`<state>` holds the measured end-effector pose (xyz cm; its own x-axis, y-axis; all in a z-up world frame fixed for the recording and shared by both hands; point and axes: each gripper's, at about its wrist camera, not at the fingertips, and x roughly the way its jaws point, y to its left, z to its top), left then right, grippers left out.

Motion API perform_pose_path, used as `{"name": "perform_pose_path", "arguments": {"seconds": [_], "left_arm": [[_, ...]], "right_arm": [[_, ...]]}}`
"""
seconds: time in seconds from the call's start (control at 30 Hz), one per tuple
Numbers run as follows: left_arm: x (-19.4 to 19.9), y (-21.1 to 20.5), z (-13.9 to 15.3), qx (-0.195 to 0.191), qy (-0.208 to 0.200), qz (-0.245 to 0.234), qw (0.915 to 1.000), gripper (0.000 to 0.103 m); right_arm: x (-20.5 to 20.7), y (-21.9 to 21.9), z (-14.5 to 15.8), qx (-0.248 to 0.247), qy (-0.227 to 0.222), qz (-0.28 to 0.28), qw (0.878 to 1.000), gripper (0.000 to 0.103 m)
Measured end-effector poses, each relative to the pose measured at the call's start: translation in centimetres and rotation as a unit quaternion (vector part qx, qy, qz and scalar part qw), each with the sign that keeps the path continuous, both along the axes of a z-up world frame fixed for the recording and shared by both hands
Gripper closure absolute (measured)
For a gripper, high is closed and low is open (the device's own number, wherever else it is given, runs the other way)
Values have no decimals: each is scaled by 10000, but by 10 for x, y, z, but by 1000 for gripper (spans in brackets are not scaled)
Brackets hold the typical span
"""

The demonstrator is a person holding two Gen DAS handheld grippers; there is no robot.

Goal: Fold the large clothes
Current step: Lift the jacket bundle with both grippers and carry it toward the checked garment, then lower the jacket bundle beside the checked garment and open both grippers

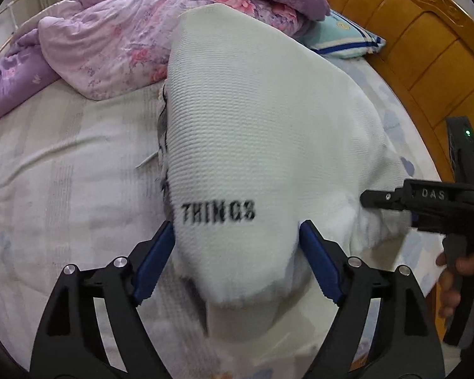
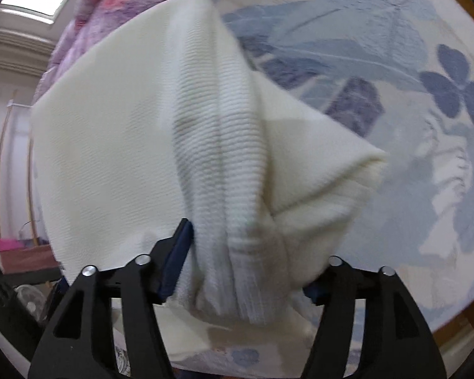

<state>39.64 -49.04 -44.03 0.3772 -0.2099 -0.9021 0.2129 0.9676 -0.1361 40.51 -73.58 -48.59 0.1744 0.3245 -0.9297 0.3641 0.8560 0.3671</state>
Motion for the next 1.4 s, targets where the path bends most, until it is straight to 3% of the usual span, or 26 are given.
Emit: {"name": "perform_pose_path", "arguments": {"seconds": [0.17,0.2,0.27,0.33,0.37,0.4,0.5,0.6,0.8,0.87,1.07,1.1,1.17,1.2,1.3,1.4], "left_arm": [[-14,30,7,-97,-11,286,9995,15],[-15,34,1,-119,101,359,9992,15],[-15,36,-2,-118,154,426,9989,15],[-17,37,-4,-120,160,458,9988,15],[-17,37,-3,-138,153,466,9987,15],[-18,36,-4,-161,158,467,9987,15],[-16,33,-7,-97,186,433,9988,14],[-13,29,-14,-110,342,257,9990,12],[-13,37,-13,-448,539,347,9969,12],[-14,45,-9,-572,560,427,9959,12],[-13,88,12,-646,692,863,9918,12],[-12,98,14,-610,743,957,9908,12],[-12,118,20,-618,765,1101,9890,12],[-12,126,24,-574,749,1154,9888,12],[-14,152,41,-484,563,1155,9905,12],[-20,180,58,-384,388,1109,9923,11]], "right_arm": [[-9,15,34,-1388,-104,679,9879,36],[-12,23,41,-1474,-202,904,9847,38],[-13,42,52,-1842,-331,1319,9734,55],[-13,58,58,-1834,-623,1598,9680,88],[-15,62,58,-1724,-725,1685,9678,92],[-12,67,50,-1479,-715,1810,9697,94],[-2,71,12,-1402,-306,2005,9691,96],[10,64,-17,-1092,-45,1806,9775,99],[11,77,-2,-1464,68,1951,9698,98],[8,87,17,-1579,-38,1977,9674,93],[-3,137,70,-1479,-465,2107,9652,93],[-5,153,81,-1466,-546,2191,9631,88],[-7,184,97,-1506,-693,2328,9583,69],[-5,196,102,-1567,-757,2365,9559,55],[-9,238,125,-1695,-963,2411,9507,46],[-16,264,141,-1979,-1154,2284,9462,27]]}}
